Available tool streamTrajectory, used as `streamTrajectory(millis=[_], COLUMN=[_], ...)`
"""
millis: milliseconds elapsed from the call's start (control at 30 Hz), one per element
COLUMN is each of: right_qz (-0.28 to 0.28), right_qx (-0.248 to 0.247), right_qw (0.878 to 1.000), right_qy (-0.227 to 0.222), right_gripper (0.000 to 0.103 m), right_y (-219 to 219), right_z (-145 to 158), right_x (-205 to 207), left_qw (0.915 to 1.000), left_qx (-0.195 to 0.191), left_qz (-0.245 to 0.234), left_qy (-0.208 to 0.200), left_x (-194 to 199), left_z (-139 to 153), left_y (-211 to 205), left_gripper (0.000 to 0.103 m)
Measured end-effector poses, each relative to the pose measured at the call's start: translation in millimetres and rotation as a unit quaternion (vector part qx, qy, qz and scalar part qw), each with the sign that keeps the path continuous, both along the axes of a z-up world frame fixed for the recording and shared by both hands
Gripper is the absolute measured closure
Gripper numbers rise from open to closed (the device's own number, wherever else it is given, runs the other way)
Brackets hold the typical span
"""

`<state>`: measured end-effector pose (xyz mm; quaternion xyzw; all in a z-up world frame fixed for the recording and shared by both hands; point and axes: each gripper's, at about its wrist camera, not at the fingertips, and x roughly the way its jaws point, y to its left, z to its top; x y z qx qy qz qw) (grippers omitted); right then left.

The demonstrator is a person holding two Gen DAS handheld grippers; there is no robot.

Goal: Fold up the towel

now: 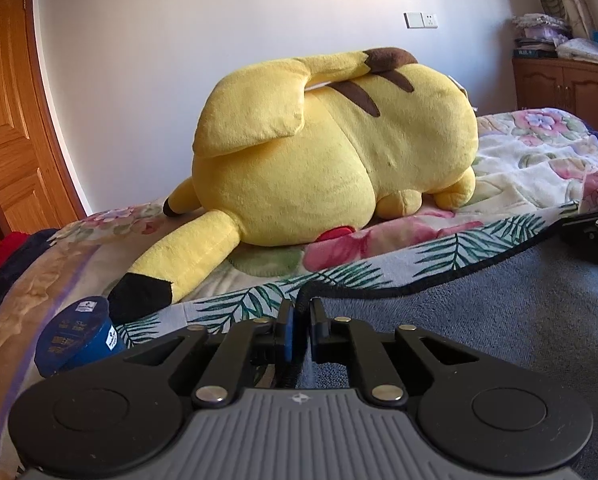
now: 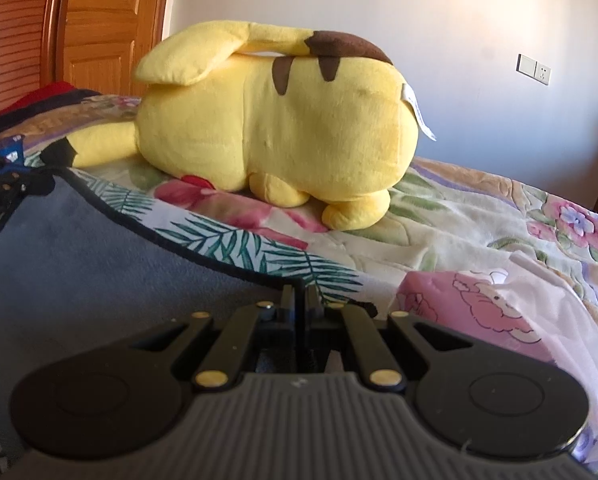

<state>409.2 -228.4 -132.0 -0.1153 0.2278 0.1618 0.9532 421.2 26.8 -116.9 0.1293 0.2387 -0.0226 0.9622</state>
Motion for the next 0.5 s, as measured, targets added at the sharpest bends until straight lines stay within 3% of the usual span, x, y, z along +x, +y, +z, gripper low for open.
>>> streamTrajectory(millis=[33, 67, 100, 133, 167, 233, 500], right_qz=[-0.002, -0.003, -0.005, -0.007, -0.009, -0.01, -0.026], right_qx=[0.0, 0.0, 0.001, 0.005, 0.008, 0.019, 0.055], right_qw=[1.0, 1.0, 1.0, 1.0, 1.0, 1.0, 0.998], right_qy=[0.0, 0.001, 0.001, 0.001, 0.002, -0.002, 0.018], right_gripper=[0.096, 0.087, 0.08, 0.055, 0.034, 0.031, 0.031], right_y=[0, 0, -1, -2, -4, -7, -25], right_z=[-1, -1, -1, -1, 0, 3, 26], right_x=[1, 1, 1, 1, 0, -4, -40], left_qw=[1.0, 1.0, 1.0, 1.0, 1.0, 0.9996, 0.998], left_qx=[0.003, 0.003, 0.001, -0.002, -0.007, -0.022, -0.054], left_qz=[0.001, 0.0, 0.001, 0.004, 0.007, 0.01, 0.016], left_qy=[0.002, 0.003, 0.002, 0.0, 0.0, 0.01, 0.028], left_x=[0, -1, -2, -4, -6, -9, -59], left_z=[-1, -1, -1, -1, -1, 1, 25], left_y=[0, 0, 1, 1, 2, 4, 11], left_gripper=[0.072, 0.064, 0.049, 0.04, 0.036, 0.026, 0.018])
